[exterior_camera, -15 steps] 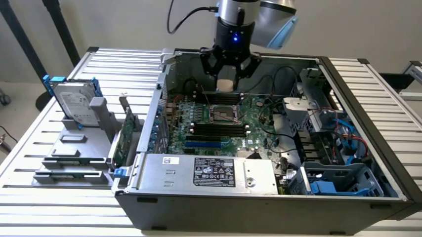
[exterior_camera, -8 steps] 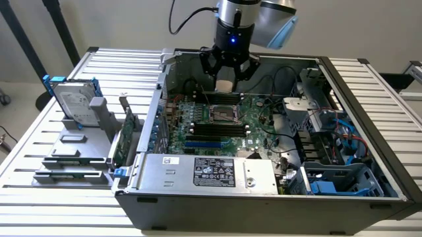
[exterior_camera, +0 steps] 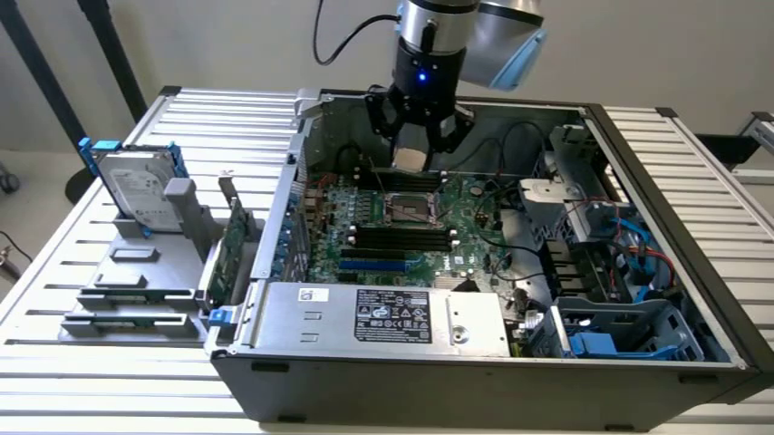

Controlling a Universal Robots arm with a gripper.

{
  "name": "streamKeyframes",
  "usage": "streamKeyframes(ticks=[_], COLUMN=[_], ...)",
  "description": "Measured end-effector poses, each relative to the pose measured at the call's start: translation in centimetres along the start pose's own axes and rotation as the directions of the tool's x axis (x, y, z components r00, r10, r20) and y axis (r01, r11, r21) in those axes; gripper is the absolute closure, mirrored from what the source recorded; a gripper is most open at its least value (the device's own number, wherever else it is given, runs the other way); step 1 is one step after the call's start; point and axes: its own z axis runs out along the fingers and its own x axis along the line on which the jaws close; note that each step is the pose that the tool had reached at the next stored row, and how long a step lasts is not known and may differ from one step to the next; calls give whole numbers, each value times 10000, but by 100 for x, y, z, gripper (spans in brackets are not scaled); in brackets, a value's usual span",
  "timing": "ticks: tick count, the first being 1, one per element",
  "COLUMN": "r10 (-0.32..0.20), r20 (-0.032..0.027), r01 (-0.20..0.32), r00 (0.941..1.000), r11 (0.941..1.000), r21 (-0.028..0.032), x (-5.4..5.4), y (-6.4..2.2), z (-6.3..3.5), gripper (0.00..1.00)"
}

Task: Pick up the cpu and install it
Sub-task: 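Place the cpu into insertion slot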

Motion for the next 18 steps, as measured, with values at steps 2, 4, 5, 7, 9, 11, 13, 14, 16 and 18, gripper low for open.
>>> streamKeyframes(ticks=[2, 4, 5, 7, 9, 11, 13, 14, 16, 18], r10=[341, 695, 891, 1248, 1604, 1967, 2318, 2492, 2844, 3187], r20=[-17, -25, -27, -29, -31, -32, -33, -34, -34, -35], r01=[-341, -695, -892, -1248, -1604, -1968, -2318, -2492, -2844, -3187], r00=[9994, 9976, 9960, 9922, 9870, 9805, 9728, 9684, 9587, 9479], r11=[9994, 9976, 9960, 9922, 9870, 9804, 9727, 9684, 9586, 9477], r21=[-12, -28, -37, -55, -74, -93, -114, -123, -144, -165], x=[-1, -1, -2, -3, -3, -4, -6, -6, -7, -8], y=[0, -1, -1, -2, -2, -3, -3, -3, -4, -5], z=[10, 22, 28, 41, 54, 67, 81, 88, 101, 115], gripper=[46, 46, 46, 46, 46, 46, 46, 46, 46, 46])
